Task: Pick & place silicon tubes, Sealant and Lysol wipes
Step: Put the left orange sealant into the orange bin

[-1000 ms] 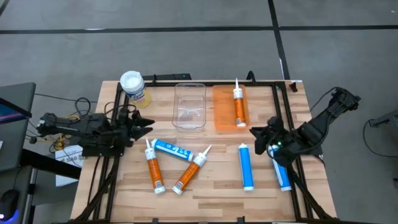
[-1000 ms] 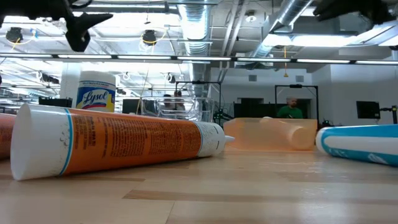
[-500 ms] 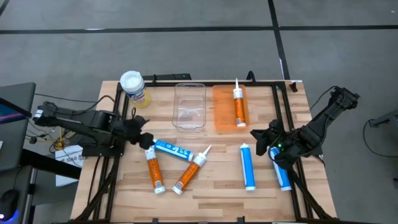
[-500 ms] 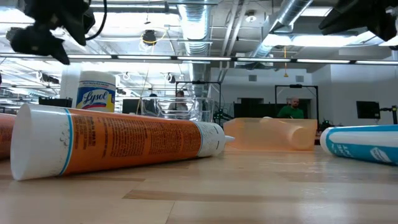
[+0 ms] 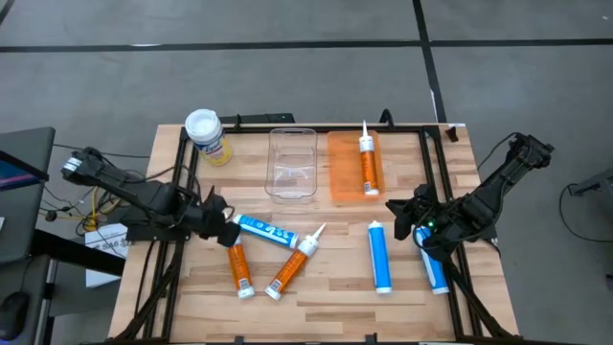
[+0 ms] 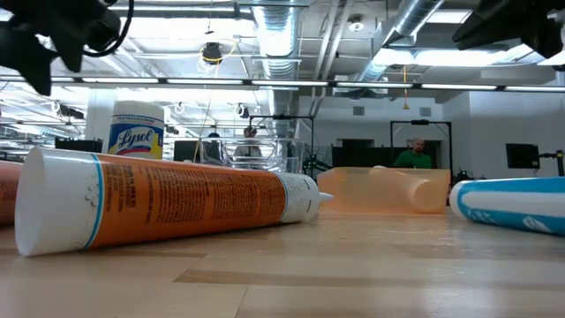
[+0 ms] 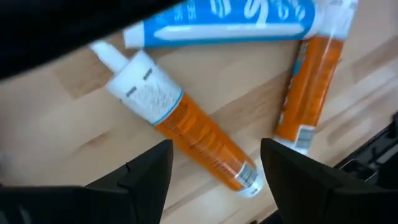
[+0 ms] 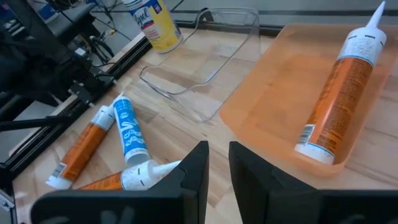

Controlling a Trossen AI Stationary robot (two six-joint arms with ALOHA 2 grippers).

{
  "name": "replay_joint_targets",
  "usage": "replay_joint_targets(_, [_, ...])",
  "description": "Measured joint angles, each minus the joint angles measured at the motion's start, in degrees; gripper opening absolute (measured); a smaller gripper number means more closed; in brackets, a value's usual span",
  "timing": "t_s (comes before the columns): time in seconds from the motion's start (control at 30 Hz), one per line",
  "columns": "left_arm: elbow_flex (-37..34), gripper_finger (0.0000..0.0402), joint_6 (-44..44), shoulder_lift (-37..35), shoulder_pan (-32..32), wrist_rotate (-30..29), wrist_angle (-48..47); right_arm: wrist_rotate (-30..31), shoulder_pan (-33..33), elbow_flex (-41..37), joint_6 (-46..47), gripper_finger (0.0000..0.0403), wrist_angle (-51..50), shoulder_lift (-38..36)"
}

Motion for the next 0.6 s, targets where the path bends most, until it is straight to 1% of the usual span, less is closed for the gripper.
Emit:
replay_joint_targets(0.07, [0.0, 0.0236, -0.6, 1.4, -1.4, 0.0, 0.0, 0.0, 0.0, 0.0, 0.1, 0.0054, 0.0, 0.0])
replay_joint_targets(0.17, [0.0, 0.0236, -5.9, 4.3, -2.7, -0.1, -0.2, -0.1, 0.0, 0.0, -0.6, 0.0054, 0.1, 0.0])
replay_joint_targets(0.3, [-0.1, 0.0236, -9.9, 8.5, -4.4, -0.5, 0.2, -0.1, -0.3, 0.0, -3.3, 0.0054, 0.1, 0.0])
replay_joint_targets(0.5, [-0.1, 0.0239, -19.1, 14.4, -6.2, -0.5, 4.4, -0.2, -0.7, 0.0, -7.7, 0.0054, 0.4, 0.0])
replay_joint_targets(0.6, [-0.1, 0.0244, -21.0, 17.1, -6.5, 0.3, 6.3, -0.2, -0.6, 0.0, -8.9, 0.0054, 0.6, 0.0])
